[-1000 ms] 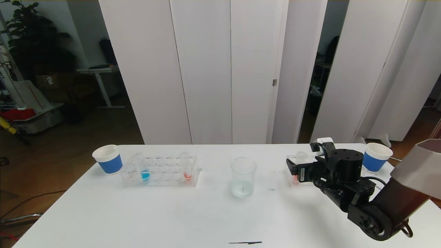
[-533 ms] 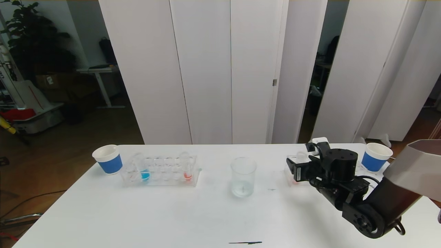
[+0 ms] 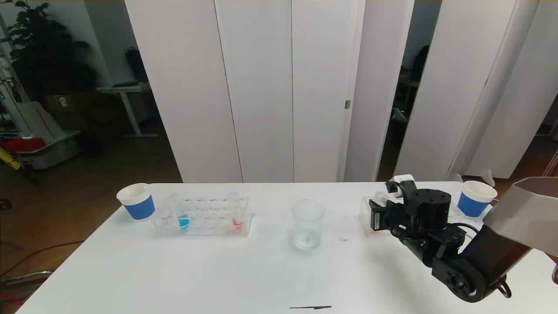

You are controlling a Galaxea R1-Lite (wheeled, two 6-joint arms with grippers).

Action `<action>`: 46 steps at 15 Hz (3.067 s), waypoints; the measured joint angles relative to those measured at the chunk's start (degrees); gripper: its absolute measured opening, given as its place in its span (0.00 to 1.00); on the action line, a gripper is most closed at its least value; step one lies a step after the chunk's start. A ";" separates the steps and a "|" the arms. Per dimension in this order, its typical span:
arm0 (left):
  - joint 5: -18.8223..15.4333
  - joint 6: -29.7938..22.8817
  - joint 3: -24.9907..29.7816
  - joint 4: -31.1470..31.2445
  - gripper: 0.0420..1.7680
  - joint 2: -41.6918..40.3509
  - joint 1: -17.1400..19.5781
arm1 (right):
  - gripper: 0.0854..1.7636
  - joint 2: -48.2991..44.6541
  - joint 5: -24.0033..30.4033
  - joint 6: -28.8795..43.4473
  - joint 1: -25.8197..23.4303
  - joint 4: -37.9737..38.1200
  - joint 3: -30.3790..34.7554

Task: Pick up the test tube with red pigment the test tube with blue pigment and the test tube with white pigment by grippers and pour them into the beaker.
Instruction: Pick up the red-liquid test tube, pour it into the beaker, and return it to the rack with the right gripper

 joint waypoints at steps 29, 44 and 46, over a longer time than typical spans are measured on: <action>-0.01 -0.02 0.00 0.00 0.99 0.00 0.05 | 0.29 -6.50 38.38 -32.76 -5.41 32.48 -37.68; -0.01 0.00 0.00 0.02 0.99 0.02 0.02 | 0.29 -5.25 51.55 -53.41 -0.63 9.00 -23.49; -0.01 -0.02 0.00 0.00 0.99 0.02 0.02 | 0.29 -5.06 52.91 -59.86 -0.59 12.47 -23.93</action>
